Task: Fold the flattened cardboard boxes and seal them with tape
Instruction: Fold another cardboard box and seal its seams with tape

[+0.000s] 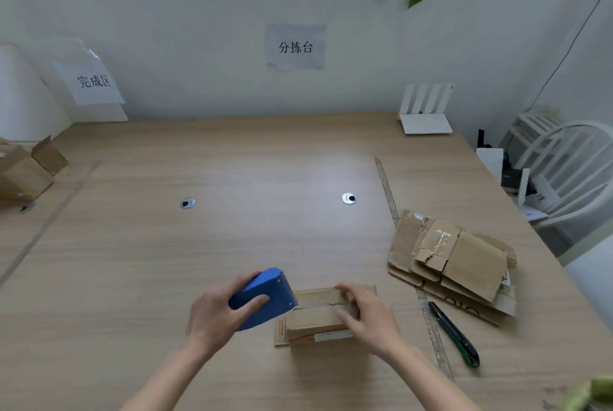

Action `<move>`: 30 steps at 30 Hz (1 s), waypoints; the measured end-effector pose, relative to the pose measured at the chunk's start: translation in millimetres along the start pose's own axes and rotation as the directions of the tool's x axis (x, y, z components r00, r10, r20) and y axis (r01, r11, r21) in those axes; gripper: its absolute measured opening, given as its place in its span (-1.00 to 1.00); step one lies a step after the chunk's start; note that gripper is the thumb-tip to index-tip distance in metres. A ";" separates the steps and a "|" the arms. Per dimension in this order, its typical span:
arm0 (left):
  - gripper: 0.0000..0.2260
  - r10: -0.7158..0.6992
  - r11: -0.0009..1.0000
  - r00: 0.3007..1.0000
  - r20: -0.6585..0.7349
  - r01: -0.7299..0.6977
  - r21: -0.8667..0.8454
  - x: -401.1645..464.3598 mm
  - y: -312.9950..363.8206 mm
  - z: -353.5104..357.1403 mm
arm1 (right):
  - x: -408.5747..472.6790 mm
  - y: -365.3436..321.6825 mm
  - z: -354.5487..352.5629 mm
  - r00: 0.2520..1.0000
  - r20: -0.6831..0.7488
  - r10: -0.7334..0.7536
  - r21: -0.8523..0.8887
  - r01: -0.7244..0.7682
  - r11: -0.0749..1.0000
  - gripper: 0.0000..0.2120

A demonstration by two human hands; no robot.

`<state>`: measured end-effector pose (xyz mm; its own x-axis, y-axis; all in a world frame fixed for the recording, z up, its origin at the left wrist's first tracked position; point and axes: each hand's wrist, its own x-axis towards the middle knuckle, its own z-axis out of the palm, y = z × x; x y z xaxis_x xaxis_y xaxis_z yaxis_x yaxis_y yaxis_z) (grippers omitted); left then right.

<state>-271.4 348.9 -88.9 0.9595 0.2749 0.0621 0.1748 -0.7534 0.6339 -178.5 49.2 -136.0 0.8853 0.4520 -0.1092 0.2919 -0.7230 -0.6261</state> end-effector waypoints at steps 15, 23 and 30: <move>-0.60 0.137 0.969 0.917 0.375 -0.202 0.141 30.9 88.8 44.0 | -1.6 13.7 -21.3 0.961 0.250 0.116 0.609 -0.249 0.753 -0.73; -0.54 0.123 0.967 0.917 0.378 -0.197 0.164 33.6 87.1 48.0 | 8.7 20.1 -11.6 0.976 0.139 0.169 0.631 -0.218 0.745 -0.79; -0.55 0.139 0.958 0.909 0.393 -0.224 0.179 39.5 82.0 49.3 | 6.9 14.6 -17.3 0.959 0.245 0.144 0.669 -0.274 0.691 -0.73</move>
<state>-208.2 268.5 -72.5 0.9833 -0.0900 -0.1584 -0.0081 -0.8902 0.4555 -161.9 32.7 -132.6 0.8023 0.4573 -0.3836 -0.2830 -0.2744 -0.9190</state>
